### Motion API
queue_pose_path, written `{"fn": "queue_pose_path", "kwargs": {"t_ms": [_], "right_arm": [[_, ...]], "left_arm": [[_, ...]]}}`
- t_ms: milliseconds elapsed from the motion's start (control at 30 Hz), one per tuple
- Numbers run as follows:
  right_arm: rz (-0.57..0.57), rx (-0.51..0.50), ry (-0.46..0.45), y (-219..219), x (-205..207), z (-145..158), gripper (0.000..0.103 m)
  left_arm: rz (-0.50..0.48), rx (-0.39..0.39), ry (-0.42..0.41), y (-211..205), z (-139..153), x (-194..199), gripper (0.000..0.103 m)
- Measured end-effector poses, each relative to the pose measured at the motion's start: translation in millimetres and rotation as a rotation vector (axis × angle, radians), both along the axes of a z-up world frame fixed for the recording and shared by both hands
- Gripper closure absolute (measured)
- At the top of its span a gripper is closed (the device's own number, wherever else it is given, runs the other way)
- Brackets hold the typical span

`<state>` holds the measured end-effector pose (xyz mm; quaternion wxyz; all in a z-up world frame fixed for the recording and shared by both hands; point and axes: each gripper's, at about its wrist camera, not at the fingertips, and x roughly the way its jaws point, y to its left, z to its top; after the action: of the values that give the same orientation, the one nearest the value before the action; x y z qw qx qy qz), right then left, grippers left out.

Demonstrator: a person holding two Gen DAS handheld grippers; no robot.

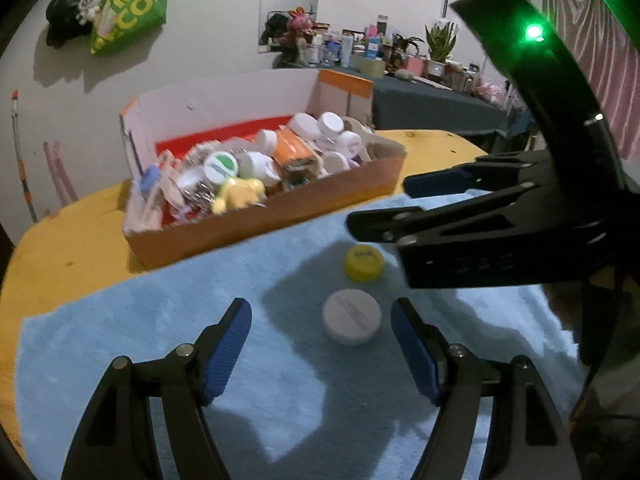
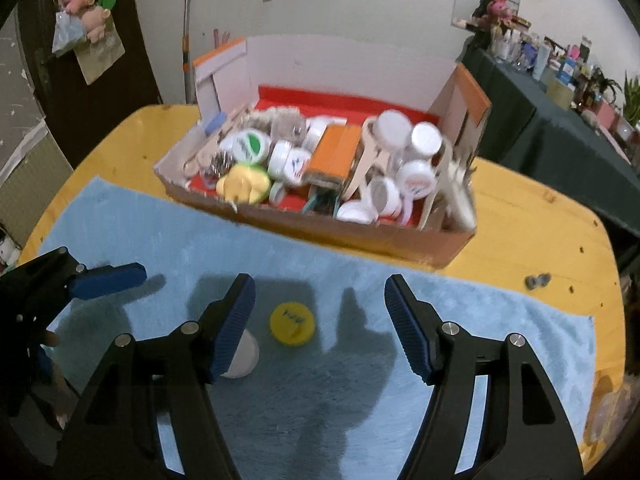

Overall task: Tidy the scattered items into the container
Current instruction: 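Withdraw both grippers from the box toward the last caps on the towel, then close the left gripper on a white cap while the right gripper grasps the yellow cap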

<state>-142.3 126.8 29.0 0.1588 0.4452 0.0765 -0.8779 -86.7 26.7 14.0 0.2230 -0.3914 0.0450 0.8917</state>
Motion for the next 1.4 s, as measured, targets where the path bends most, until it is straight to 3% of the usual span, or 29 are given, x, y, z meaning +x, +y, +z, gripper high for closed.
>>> {"fn": "queue_pose_path", "kwargs": {"t_ms": [367,733,1100,1400], "right_arm": [[-0.021,0.003,-0.072,1,0,-24,0.037],[-0.027,0.006,-0.075,5,2,-28,0.037],[-0.009,0.02,-0.083,1,0,-39,0.046],[-0.009,0.015,-0.075,2,-1,-40,0.05]], "left_arm": [[-0.038,0.022,-0.04,9,-15,-1,0.029],[-0.051,0.027,-0.051,15,-20,-5,0.034],[-0.05,0.027,-0.073,17,-28,-11,0.044],[-0.052,0.018,-0.08,19,-30,-15,0.044]]}}
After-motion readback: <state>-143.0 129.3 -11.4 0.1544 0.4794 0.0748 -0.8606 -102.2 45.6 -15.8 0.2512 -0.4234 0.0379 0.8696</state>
